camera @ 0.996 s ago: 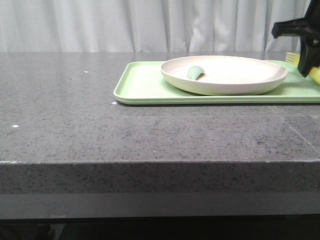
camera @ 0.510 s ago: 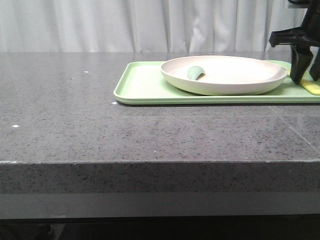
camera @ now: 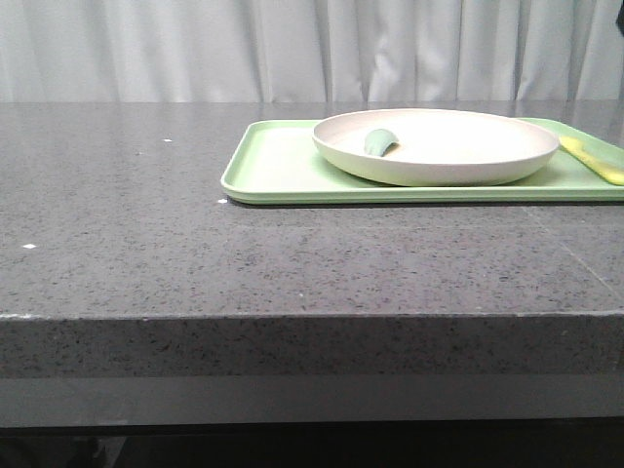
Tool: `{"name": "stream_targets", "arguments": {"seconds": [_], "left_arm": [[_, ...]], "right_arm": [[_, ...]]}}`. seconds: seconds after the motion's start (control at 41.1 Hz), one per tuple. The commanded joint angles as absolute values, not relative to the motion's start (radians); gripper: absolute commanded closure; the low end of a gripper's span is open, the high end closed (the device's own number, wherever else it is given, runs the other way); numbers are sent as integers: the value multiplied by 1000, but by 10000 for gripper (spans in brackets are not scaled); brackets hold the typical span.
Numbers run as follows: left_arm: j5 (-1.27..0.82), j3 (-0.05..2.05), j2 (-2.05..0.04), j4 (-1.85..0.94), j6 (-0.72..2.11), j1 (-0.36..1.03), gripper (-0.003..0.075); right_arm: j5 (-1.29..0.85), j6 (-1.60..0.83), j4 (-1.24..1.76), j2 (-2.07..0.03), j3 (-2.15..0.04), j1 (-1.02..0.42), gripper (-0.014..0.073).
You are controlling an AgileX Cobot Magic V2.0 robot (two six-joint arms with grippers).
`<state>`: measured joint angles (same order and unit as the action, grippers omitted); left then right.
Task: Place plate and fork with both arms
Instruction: 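Lift the fork with the right gripper and set it on the tray beside the plate, then open the right gripper and raise it away from the fork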
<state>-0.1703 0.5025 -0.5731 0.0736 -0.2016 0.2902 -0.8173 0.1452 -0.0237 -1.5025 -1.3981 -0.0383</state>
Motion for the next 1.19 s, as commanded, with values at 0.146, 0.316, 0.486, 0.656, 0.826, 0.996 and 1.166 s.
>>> {"name": "stream_targets", "arguments": {"seconds": [0.146,0.316,0.486,0.656,0.826,0.996,1.166], "left_arm": [[-85,532,-575,68,-213,291,738],[-85,532,-575,68,-213,291,738],[-85,532,-575,68,-213,291,738],[-85,532,-575,68,-213,291,738],[-85,532,-575,68,-213,291,738],[-85,532,-575,68,-213,291,738],[-85,532,-575,68,-213,291,738]], "right_arm": [[-631,133,-36,-1196,-1154,-57,613],[-499,104,-37,-968,-899,-57,613],[-433,102,-37,-734,-692,-57,613],[-430,102,-37,-517,-551,-57,661],[-429,102,-37,-314,-456,-57,662],[-381,102,-37,-174,-409,-57,662],[-381,102,-37,-151,-408,-57,662]]}}
